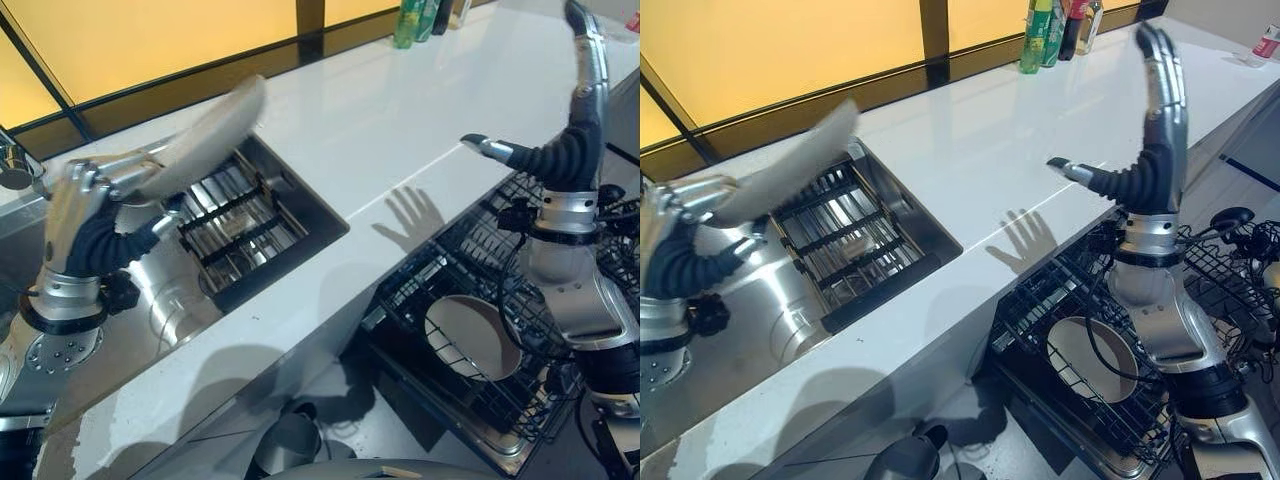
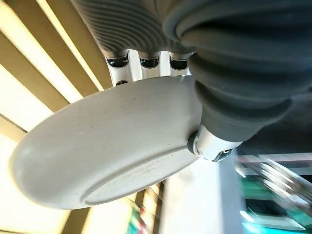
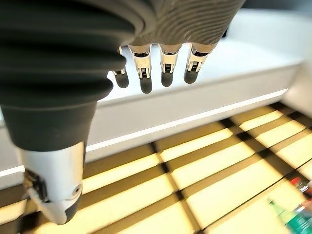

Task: Pick up plates and place into dishwasher.

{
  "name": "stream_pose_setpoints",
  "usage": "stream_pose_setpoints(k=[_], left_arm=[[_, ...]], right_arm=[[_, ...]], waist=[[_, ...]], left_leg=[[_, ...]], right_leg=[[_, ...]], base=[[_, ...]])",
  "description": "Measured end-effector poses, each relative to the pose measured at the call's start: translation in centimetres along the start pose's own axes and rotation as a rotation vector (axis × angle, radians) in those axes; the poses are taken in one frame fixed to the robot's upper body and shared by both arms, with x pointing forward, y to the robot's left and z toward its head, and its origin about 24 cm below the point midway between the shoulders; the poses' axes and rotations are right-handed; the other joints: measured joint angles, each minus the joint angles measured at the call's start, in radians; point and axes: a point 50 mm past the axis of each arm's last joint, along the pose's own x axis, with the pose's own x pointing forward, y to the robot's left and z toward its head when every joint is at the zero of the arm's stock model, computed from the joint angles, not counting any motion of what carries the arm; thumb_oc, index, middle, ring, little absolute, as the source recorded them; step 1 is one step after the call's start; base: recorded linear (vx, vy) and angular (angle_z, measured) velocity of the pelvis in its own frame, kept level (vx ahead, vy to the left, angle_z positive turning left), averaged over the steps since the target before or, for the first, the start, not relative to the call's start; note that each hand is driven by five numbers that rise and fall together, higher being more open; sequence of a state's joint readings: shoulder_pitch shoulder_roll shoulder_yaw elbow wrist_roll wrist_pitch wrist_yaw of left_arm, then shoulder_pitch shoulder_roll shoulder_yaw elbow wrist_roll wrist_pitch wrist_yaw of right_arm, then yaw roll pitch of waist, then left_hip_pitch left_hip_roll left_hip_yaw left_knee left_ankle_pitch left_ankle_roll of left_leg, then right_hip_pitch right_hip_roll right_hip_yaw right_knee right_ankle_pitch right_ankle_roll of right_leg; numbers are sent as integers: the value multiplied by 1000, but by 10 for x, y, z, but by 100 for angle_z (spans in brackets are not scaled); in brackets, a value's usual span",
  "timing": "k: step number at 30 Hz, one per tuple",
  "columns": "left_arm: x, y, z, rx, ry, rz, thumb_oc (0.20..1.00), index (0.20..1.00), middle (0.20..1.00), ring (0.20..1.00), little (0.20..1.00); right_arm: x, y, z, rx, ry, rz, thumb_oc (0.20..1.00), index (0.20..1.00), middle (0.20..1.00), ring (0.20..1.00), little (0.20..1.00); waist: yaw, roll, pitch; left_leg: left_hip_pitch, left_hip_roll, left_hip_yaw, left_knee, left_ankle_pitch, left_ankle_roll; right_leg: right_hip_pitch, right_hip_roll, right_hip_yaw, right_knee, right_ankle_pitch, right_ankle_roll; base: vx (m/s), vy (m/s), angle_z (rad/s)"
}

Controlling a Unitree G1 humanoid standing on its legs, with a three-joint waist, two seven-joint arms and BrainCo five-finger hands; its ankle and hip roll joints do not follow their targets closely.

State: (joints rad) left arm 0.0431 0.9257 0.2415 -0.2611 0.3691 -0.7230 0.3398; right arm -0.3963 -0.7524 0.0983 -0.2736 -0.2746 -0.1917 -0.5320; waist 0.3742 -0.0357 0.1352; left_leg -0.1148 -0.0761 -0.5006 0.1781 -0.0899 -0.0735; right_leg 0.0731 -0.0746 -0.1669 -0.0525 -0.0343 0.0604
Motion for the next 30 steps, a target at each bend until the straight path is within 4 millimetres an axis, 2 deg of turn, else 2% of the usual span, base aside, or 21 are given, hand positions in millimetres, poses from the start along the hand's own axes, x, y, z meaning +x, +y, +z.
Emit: stream_pose_setpoints(k=[4,7,14,18,21,25,30], left_arm=[[21,-9,18,-102,-180,-230,200,200,200,200,200],[29,-13,26,-99,-258,-324,200,200,200,200,200],[32,-12,27,-82,-287,-381,200,200,200,200,200],[35,-10,28,-72,-312,-370,200,200,200,200,200],[37,-8,29,-80,-322,-367,200,200,200,200,200],[37,-8,28,-80,-315,-360,200,200,200,200,200],[37,-5,27,-68,-311,-350,200,200,200,200,200]], right_arm=[[6,12,10,65,-58,120,1000,1000,1000,1000,1000],[9,19,16,87,-98,197,1000,1000,1000,1000,1000],[8,24,16,122,-88,306,1000,1000,1000,1000,1000],[5,43,29,155,-150,505,1000,1000,1000,1000,1000],[2,45,36,112,-207,627,1000,1000,1000,1000,1000],[12,38,34,68,-216,594,1000,1000,1000,1000,1000],[18,29,13,12,-137,523,1000,1000,1000,1000,1000]], waist=[[-4,9,-19],[-10,24,-34],[-31,36,-45],[-35,37,-52],[-32,36,-52],[-30,34,-54],[-31,34,-55]], left_leg=[[1,-1,0,1,0,0],[6,-2,-1,0,0,0],[19,-1,-6,-5,0,0],[20,-2,-8,-7,0,0],[19,-5,-16,-7,1,0],[22,-5,-23,-9,1,0],[32,-7,-24,-11,1,0]], right_leg=[[2,-2,-1,-2,0,0],[10,-2,-3,-5,1,1],[25,-1,-7,-8,0,0],[26,-1,-8,-9,0,1],[31,-2,-8,-14,0,1],[39,-2,-9,-21,-1,0],[49,-2,-9,-21,-2,1]], base=[[0,0,0],[0,0,0],[0,0,0],[3,0,1],[11,-11,8],[0,-8,6],[0,0,0]])
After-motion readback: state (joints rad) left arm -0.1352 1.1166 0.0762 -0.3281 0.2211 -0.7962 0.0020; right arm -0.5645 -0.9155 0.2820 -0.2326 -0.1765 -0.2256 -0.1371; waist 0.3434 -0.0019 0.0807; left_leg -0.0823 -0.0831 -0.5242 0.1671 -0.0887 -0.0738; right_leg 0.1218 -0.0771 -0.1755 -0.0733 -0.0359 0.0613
